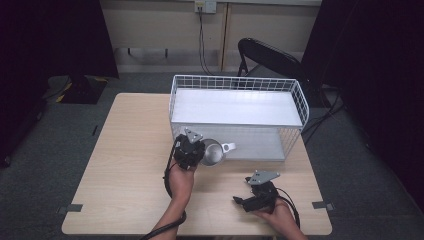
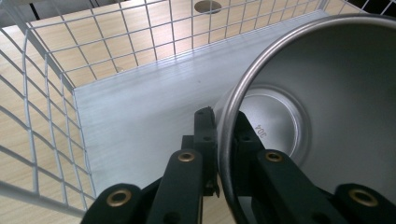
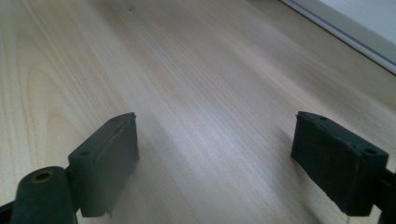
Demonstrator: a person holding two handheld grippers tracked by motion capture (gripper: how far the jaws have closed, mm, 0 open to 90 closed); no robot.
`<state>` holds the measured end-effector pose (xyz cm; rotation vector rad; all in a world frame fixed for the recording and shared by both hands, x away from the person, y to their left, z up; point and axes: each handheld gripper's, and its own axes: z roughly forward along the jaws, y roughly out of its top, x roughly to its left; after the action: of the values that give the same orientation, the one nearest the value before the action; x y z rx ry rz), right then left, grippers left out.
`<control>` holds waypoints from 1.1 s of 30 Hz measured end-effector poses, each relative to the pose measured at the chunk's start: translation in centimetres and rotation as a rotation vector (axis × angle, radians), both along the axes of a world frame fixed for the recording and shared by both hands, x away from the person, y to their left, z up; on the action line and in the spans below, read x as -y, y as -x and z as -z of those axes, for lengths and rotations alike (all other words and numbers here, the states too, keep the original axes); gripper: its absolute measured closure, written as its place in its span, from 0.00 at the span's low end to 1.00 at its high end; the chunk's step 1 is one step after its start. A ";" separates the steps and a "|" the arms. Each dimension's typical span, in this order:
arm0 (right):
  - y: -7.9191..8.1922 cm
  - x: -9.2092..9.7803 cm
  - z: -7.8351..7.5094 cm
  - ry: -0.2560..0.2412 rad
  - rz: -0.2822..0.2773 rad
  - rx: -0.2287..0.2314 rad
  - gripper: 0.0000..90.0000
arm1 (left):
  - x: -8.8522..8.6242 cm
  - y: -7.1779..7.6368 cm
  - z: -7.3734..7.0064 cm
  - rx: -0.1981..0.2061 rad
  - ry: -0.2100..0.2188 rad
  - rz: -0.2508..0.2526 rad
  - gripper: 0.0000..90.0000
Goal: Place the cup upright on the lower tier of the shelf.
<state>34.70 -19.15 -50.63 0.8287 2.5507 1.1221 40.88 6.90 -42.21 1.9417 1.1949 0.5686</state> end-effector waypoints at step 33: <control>0.0 0.0 0.0 0.000 0.001 -0.001 0.15 | 1.2 -1.5 0.7 0.004 -0.034 -0.051 0.94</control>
<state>34.67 -19.15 -50.63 0.8312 2.5504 1.1219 42.43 5.70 -42.90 1.9424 1.2428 0.6227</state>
